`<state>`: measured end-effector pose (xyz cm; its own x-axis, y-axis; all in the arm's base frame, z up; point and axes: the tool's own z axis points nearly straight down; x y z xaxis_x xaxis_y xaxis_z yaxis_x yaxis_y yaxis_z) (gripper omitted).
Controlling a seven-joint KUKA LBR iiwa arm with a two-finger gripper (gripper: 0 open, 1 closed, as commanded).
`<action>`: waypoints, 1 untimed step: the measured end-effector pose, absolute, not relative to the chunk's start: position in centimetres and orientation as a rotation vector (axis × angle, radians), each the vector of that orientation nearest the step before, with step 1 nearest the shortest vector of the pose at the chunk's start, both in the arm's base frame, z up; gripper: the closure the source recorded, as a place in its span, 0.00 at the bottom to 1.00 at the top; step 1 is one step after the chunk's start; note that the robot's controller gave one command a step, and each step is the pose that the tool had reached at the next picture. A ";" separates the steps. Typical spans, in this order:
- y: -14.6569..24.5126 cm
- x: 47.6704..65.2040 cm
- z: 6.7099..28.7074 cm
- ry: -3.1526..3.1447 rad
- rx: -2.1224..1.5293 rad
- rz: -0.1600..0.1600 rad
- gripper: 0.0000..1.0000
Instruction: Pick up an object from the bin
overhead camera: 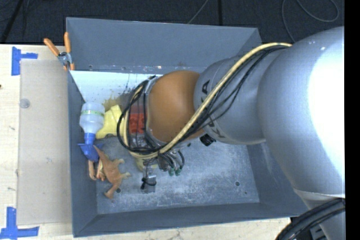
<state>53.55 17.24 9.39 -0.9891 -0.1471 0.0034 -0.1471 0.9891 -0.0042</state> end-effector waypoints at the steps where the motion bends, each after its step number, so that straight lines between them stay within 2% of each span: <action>1: 19.3 51.4 9.2 -3.121 0.323 -0.008 0.00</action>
Offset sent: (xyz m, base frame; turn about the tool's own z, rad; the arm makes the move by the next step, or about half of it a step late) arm 0.0246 0.0530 0.0932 0.2162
